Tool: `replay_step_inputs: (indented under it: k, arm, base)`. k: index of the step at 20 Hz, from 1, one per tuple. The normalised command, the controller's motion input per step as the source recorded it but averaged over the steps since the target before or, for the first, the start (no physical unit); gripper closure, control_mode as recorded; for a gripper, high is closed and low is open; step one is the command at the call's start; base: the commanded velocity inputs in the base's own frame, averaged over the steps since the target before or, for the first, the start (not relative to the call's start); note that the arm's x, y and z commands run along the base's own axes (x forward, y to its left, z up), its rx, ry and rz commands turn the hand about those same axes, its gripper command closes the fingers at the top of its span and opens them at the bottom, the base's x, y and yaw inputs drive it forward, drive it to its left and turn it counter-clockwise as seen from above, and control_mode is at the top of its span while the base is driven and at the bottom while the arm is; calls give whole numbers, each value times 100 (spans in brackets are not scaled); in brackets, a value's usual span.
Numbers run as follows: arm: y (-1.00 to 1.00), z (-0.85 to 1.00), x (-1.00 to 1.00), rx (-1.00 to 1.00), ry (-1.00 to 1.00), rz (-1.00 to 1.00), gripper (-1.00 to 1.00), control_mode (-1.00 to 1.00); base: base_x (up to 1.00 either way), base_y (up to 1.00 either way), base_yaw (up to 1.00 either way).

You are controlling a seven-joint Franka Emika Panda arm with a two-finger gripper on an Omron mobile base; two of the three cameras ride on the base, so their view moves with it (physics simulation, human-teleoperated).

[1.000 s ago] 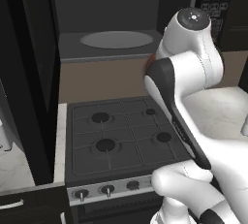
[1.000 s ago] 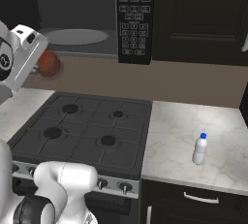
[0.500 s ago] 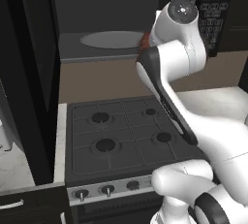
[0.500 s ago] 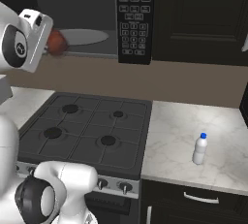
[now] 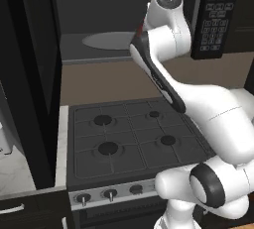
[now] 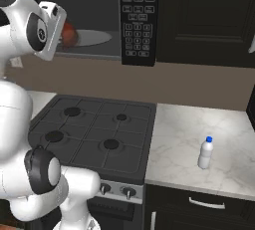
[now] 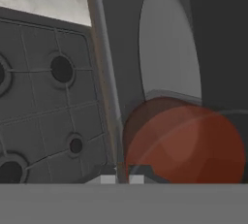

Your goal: Place the microwavable item in the microwave. Then, close the microwave door and press the start button.

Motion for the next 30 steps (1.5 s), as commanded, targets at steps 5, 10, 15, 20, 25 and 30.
replay_step_inputs:
  k: [5, 10, 15, 20, 25, 30]
  arm:
    - [6, 0, 88, -2, 13, 6, 100, -100]
    - [7, 0, 67, -4, 9, 5, 100, -100]
    - [10, -1, 39, -8, 18, 4, 100, -100]
    - [6, -3, 14, -9, 15, 4, 100, -100]
    - [1, -1, 0, -9, -1, 4, -100, -100]
    - [0, 0, 3, -6, -6, 6, -100, -100]
  base:
    - [0, 0, 0]
    - [0, 0, 0]
    - [0, 0, 0]
    - [0, 0, 0]
    - [0, 0, 0]
    - [0, 0, 0]
